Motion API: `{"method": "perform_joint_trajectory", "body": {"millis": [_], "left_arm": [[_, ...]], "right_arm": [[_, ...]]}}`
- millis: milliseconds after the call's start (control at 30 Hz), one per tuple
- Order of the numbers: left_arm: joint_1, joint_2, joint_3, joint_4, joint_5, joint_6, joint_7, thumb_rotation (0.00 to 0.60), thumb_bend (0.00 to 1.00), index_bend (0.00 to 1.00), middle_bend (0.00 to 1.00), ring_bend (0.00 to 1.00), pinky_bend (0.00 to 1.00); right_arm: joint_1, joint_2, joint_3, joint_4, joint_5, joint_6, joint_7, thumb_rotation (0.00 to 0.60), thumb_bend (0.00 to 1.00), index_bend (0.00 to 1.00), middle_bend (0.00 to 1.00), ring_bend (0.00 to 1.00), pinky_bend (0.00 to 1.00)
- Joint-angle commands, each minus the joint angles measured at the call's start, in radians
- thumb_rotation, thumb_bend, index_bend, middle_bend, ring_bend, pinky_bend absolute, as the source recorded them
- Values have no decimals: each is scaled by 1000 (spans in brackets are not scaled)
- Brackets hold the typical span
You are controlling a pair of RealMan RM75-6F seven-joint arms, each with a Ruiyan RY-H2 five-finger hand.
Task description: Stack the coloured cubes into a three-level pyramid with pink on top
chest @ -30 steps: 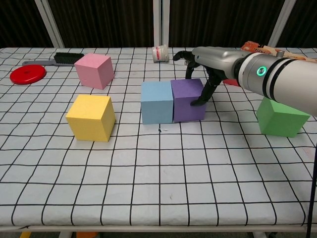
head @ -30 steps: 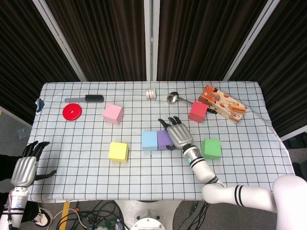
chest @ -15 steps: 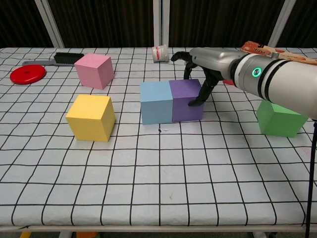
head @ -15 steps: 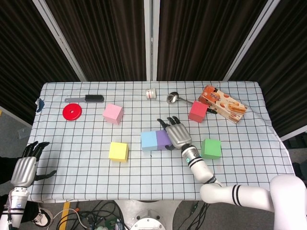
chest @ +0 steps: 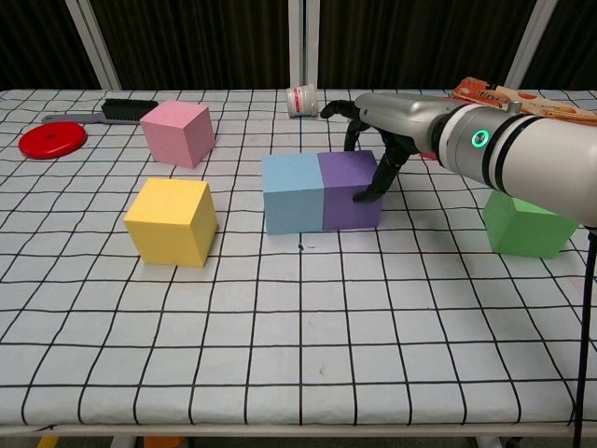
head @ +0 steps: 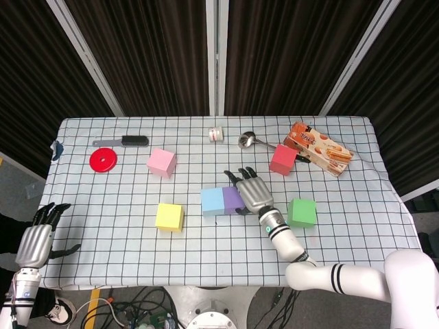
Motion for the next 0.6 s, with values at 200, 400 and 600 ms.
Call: {"method": "perform_joint_trajectory", "body": {"millis": [200, 400, 600], "left_arm": [[0, 0, 0, 0, -1, -3, 0, 600, 0, 142, 128, 0, 69], [-1, -2, 0, 3, -3, -6, -1, 600, 0, 142, 128, 0, 69], [0, 1, -1, -2, -1, -2, 1, 600, 0, 142, 128, 0, 68]], "right_arm": [[-3, 9, -1, -4, -14, -6, 24, 600, 101, 0, 269, 12, 0], [-3, 13, -1, -3, -16, -7, 31, 600, 92, 0, 223, 1, 0], [-8, 29, 6, -26, -20, 2, 44, 600, 61, 0, 177, 0, 0]]}}
